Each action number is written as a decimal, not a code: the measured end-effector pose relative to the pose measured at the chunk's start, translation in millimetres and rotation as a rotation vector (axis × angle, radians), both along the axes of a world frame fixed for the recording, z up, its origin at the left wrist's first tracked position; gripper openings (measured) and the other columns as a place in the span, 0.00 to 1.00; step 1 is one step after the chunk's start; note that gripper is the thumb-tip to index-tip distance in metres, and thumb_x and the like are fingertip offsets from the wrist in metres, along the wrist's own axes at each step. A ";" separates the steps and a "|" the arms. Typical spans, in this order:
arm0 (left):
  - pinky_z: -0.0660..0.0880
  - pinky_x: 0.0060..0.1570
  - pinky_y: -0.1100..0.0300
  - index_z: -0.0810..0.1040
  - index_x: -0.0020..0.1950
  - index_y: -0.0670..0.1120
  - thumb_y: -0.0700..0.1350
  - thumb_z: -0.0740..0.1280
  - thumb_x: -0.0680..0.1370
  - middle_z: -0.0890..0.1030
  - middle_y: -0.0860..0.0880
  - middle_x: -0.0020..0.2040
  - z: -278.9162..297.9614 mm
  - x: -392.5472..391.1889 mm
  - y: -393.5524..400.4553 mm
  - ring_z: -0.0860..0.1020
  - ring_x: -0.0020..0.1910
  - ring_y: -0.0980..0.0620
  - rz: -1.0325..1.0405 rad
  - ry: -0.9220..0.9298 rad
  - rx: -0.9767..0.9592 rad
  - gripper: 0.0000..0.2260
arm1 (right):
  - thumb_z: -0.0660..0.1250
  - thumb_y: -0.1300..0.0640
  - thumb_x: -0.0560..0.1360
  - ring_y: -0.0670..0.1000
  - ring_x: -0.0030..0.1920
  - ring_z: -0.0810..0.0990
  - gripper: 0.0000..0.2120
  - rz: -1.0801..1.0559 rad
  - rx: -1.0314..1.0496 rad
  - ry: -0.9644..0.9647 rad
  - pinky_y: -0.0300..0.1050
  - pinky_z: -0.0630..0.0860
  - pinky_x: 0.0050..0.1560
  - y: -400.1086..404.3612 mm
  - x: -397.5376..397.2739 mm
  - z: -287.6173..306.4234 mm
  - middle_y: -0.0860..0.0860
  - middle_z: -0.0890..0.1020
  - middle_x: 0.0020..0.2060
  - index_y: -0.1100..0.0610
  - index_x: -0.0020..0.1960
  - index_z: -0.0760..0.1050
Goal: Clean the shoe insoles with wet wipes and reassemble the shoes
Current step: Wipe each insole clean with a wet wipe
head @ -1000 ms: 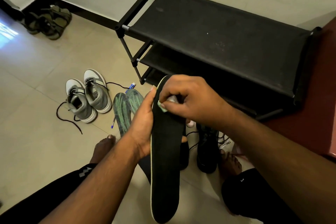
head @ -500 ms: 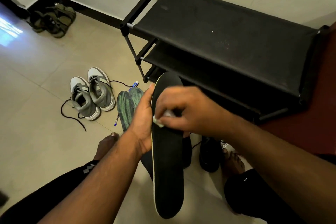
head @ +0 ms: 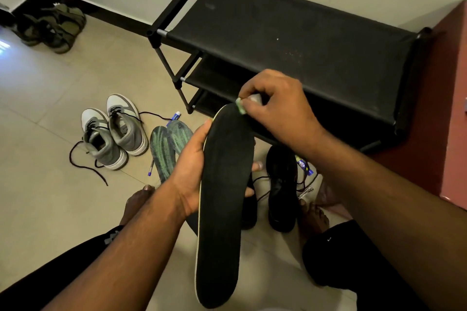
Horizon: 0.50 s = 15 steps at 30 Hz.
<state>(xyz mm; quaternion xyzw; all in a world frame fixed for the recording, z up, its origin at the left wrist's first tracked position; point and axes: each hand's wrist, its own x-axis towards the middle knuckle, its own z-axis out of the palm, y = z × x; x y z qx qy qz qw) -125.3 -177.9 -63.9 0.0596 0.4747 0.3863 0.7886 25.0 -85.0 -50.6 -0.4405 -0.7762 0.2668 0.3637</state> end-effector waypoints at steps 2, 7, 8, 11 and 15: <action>0.78 0.43 0.44 0.86 0.52 0.46 0.68 0.57 0.75 0.83 0.40 0.48 -1.8 -3.3 2.0 0.83 0.42 0.40 0.014 0.022 0.012 0.30 | 0.73 0.64 0.69 0.45 0.43 0.79 0.02 0.191 -0.033 0.020 0.36 0.74 0.47 -15.6 -10.0 5.0 0.50 0.81 0.40 0.59 0.41 0.81; 0.81 0.39 0.49 0.87 0.38 0.43 0.69 0.55 0.77 0.83 0.42 0.36 -3.5 -7.7 3.4 0.84 0.35 0.45 0.060 -0.001 0.003 0.34 | 0.72 0.65 0.68 0.47 0.41 0.79 0.03 0.481 -0.119 -0.003 0.39 0.76 0.46 -50.9 -32.5 -2.6 0.52 0.82 0.39 0.60 0.42 0.82; 0.79 0.43 0.46 0.88 0.40 0.46 0.70 0.54 0.77 0.84 0.42 0.39 -5.0 -7.8 3.2 0.84 0.38 0.44 0.056 0.014 0.023 0.34 | 0.72 0.65 0.68 0.47 0.41 0.79 0.03 0.431 -0.136 -0.024 0.39 0.76 0.46 -45.6 -29.8 -4.2 0.51 0.81 0.39 0.60 0.41 0.82; 0.73 0.56 0.39 0.87 0.48 0.48 0.71 0.53 0.76 0.84 0.42 0.49 -9.1 -11.0 3.7 0.82 0.46 0.42 0.091 -0.005 0.033 0.32 | 0.70 0.64 0.70 0.45 0.43 0.78 0.04 0.182 -0.202 -0.236 0.39 0.76 0.45 -19.0 -13.2 -7.2 0.47 0.79 0.41 0.55 0.41 0.81; 0.66 0.65 0.35 0.87 0.47 0.46 0.72 0.54 0.74 0.82 0.43 0.50 -8.1 -12.8 3.4 0.79 0.50 0.42 0.119 -0.070 0.058 0.34 | 0.69 0.62 0.71 0.44 0.43 0.77 0.05 0.061 -0.191 -0.279 0.36 0.73 0.43 -4.2 -0.7 -2.5 0.45 0.77 0.41 0.53 0.40 0.79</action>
